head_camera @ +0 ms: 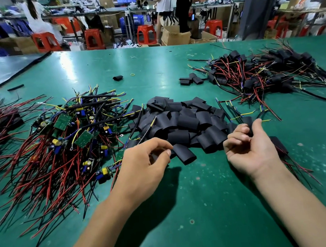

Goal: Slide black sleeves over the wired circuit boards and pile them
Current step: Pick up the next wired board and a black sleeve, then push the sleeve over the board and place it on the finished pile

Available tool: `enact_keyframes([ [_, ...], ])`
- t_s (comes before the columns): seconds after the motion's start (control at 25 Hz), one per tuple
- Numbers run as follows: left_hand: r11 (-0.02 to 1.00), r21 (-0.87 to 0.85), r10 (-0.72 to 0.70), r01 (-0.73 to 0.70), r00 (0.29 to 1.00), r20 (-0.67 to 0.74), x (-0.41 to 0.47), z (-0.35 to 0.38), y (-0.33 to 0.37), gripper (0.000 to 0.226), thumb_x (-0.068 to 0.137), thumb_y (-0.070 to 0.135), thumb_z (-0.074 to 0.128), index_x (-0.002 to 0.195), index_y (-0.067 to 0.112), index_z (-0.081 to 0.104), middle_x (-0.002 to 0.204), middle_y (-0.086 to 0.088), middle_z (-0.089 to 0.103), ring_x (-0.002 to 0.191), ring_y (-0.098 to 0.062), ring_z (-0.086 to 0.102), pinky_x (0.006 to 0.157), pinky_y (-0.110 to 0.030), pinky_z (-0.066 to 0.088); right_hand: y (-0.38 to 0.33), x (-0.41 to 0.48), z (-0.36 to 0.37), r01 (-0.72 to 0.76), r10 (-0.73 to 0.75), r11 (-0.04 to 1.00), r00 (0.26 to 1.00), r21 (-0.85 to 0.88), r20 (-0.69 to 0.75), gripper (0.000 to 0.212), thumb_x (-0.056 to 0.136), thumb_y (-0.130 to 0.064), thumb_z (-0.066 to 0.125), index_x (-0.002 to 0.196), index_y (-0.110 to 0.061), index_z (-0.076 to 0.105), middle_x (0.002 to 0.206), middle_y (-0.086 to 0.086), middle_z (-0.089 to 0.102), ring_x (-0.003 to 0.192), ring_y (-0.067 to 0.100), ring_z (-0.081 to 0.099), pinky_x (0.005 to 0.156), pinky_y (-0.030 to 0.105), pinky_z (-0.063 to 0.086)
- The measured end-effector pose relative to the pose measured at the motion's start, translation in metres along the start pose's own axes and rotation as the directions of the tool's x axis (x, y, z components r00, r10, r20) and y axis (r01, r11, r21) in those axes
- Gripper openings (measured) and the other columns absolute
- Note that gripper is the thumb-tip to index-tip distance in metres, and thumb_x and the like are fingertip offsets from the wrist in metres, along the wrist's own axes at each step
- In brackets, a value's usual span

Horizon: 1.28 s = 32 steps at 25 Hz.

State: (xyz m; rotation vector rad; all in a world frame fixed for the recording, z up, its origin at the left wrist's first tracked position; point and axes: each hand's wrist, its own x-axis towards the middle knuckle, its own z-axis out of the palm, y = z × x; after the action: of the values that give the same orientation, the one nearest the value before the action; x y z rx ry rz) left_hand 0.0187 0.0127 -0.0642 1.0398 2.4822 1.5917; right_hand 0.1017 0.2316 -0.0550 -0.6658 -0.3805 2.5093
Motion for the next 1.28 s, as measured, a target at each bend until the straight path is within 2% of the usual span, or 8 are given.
enact_keyframes([
  [0.24, 0.99, 0.099, 0.08, -0.095, 0.986, 0.145, -0.007, 0.005, 0.0, 0.008, 0.092, 0.02, 0.066, 0.093, 0.025, 0.072, 0.073, 0.015, 0.066, 0.064, -0.003, 0.058, 0.064, -0.02, 0.046, -0.002, 0.004, -0.004, 0.018, -0.017, 0.999, 1.0, 0.049, -0.007, 0.045, 0.106, -0.045, 0.036, 0.074, -0.016, 0.051, 0.057, -0.008, 0.051, 0.039, 0.004, 0.043, 0.04, 0.013, 0.035],
  [0.4, 0.957, 0.27, 0.1, -0.106, 0.994, 0.037, -0.007, 0.003, 0.009, 0.013, 0.087, 0.018, 0.064, 0.096, 0.025, 0.069, 0.084, 0.012, 0.064, 0.079, -0.011, 0.058, 0.072, -0.033, 0.05, 0.01, 0.0, 0.002, 0.075, -0.073, 0.966, 0.997, -0.248, 0.016, 0.043, 0.104, -0.047, 0.039, 0.077, -0.018, 0.054, 0.054, -0.008, 0.049, 0.037, 0.006, 0.037, 0.037, 0.015, 0.031],
  [0.56, 0.771, 0.61, -0.114, 0.183, 0.982, -0.151, 0.0, -0.017, 0.016, 0.028, 0.077, 0.018, 0.059, 0.105, 0.021, 0.057, 0.104, -0.002, 0.051, 0.101, -0.027, 0.048, 0.08, -0.037, 0.042, 0.029, -0.006, 0.001, 0.271, -0.221, 0.698, 0.962, -0.663, 0.161, 0.033, 0.103, -0.04, 0.049, 0.081, -0.016, 0.058, 0.056, -0.003, 0.055, 0.04, 0.008, 0.038, 0.04, 0.018, 0.029],
  [0.64, 0.608, 0.735, -0.275, 0.299, 0.948, -0.158, 0.001, -0.027, 0.018, 0.031, 0.079, 0.022, 0.057, 0.109, 0.021, 0.047, 0.112, -0.006, 0.046, 0.108, -0.031, 0.045, 0.084, -0.04, 0.039, 0.036, -0.007, 0.0, 0.352, -0.242, 0.56, 0.935, -0.75, 0.258, 0.03, 0.103, -0.035, 0.052, 0.082, -0.013, 0.059, 0.058, -0.001, 0.057, 0.04, 0.009, 0.039, 0.039, 0.019, 0.03],
  [0.76, 0.522, 0.779, -0.417, 0.347, 0.901, -0.122, 0.0, -0.032, 0.019, 0.03, 0.083, 0.02, 0.054, 0.109, 0.02, 0.039, 0.115, -0.007, 0.043, 0.114, -0.033, 0.044, 0.089, -0.043, 0.038, 0.046, -0.01, -0.004, 0.453, -0.226, 0.379, 0.891, -0.807, 0.394, 0.027, 0.1, -0.029, 0.058, 0.08, -0.012, 0.062, 0.059, 0.002, 0.059, 0.04, 0.011, 0.041, 0.037, 0.02, 0.033],
  [0.92, 0.6, 0.709, -0.424, 0.37, 0.899, -0.109, 0.005, -0.039, 0.007, 0.036, 0.084, 0.014, 0.056, 0.118, 0.02, 0.047, 0.115, -0.008, 0.05, 0.113, -0.035, 0.049, 0.089, -0.045, 0.043, 0.052, -0.013, -0.008, 0.527, -0.182, 0.158, 0.847, -0.835, 0.5, 0.024, 0.098, -0.03, 0.062, 0.079, -0.016, 0.066, 0.062, 0.003, 0.065, 0.045, 0.012, 0.047, 0.043, 0.021, 0.038],
  [1.08, 0.784, 0.519, -0.28, 0.341, 0.94, -0.196, 0.008, -0.042, -0.007, 0.023, 0.084, 0.005, 0.061, 0.105, 0.013, 0.063, 0.106, -0.011, 0.062, 0.101, -0.037, 0.057, 0.08, -0.041, 0.047, 0.05, -0.015, -0.006, 0.518, -0.181, 0.153, 0.852, -0.841, 0.492, 0.023, 0.098, -0.03, 0.062, 0.08, -0.017, 0.067, 0.064, 0.004, 0.066, 0.047, 0.011, 0.049, 0.045, 0.022, 0.04],
  [1.28, 0.863, 0.444, -0.05, 0.242, 0.915, -0.4, 0.01, -0.04, -0.014, 0.01, 0.084, 0.017, 0.067, 0.093, 0.022, 0.07, 0.091, -0.003, 0.073, 0.086, -0.034, 0.065, 0.069, -0.04, 0.052, 0.05, -0.017, -0.006, 0.506, -0.179, 0.163, 0.859, -0.847, 0.479, 0.023, 0.097, -0.029, 0.063, 0.079, -0.016, 0.068, 0.063, 0.002, 0.066, 0.048, 0.008, 0.051, 0.045, 0.018, 0.041],
])
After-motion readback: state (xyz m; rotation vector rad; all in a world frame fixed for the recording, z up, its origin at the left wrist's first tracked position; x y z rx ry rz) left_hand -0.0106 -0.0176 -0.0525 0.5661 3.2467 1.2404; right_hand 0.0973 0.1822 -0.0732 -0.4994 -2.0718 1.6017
